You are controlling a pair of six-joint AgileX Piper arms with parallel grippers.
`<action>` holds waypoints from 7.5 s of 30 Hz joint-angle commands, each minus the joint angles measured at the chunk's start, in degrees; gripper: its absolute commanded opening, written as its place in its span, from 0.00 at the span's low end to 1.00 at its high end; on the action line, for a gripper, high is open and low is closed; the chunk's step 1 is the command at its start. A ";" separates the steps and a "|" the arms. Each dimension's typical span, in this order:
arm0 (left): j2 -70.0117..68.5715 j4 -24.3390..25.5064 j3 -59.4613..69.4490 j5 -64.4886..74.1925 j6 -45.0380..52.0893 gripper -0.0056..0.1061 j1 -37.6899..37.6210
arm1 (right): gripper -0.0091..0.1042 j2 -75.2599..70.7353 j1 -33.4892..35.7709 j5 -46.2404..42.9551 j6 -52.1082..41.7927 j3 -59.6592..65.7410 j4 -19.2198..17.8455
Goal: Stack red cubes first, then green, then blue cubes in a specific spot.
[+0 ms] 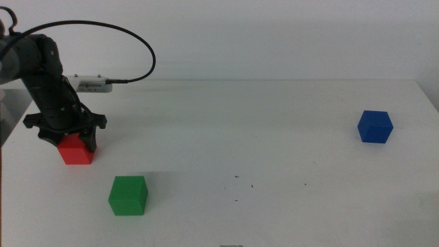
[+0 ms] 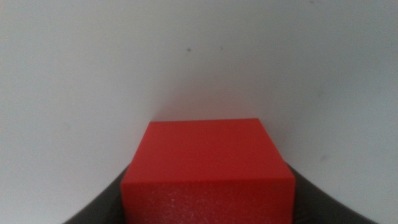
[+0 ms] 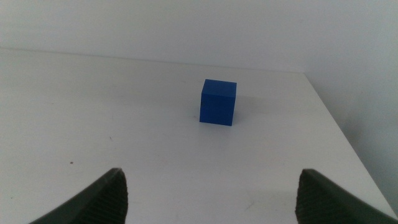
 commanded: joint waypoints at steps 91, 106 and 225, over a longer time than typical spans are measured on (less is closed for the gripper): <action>1.01 1.05 -10.87 3.36 -43.74 0.04 -43.88 | 0.81 -0.90 0.10 -4.32 -0.71 -0.55 -0.76; 1.12 -0.89 -10.87 2.08 -43.63 0.04 -43.94 | 0.81 -0.90 0.10 -4.32 -0.71 -0.55 -0.76; -18.48 -0.62 16.95 4.96 -20.45 0.89 -21.60 | 0.81 -0.90 0.10 -4.32 -0.71 -0.55 -0.76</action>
